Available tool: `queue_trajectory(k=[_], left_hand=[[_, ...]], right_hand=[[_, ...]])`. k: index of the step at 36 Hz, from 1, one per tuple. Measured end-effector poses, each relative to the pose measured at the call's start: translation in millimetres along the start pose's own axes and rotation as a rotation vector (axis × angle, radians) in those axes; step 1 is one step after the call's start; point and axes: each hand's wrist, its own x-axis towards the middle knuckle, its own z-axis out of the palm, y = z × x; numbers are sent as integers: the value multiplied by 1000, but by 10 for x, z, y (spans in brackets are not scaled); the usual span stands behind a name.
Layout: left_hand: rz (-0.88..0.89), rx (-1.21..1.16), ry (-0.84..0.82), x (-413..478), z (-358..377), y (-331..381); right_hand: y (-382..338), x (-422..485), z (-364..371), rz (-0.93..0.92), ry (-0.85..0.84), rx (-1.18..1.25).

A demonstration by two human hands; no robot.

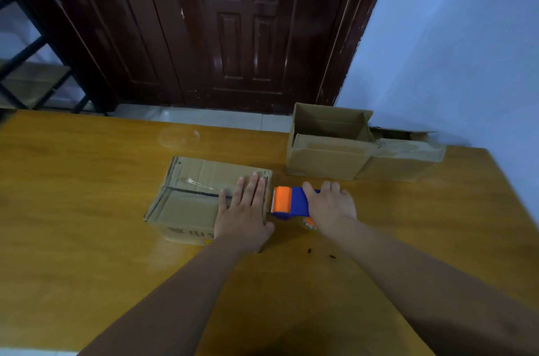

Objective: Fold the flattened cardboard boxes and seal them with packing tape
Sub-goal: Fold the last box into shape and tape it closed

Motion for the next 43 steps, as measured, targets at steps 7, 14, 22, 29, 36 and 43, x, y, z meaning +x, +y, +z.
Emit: queue_trajectory(k=[7,14,22,29,36,43], left_hand=[[33,-5,9,1,11,-21],[145,123,112,-68,46,45],[146,-9,123,-66,7,149],[97,-184,135,-57,-46,123],[136,-150,114,-48,-45,95],[167,-143,131,-52,-41,80]], right_hand=[[-102,103,-271,-19,-83,-194],[-144,35,-434,-47,-88,-217],[-149,15,-712,-151,-71,-194],[-229,7,-833,-172,-90,-211],[-251,32,-891,-181,-149,-157],[-129,260,-1004,-231,-477,81]])
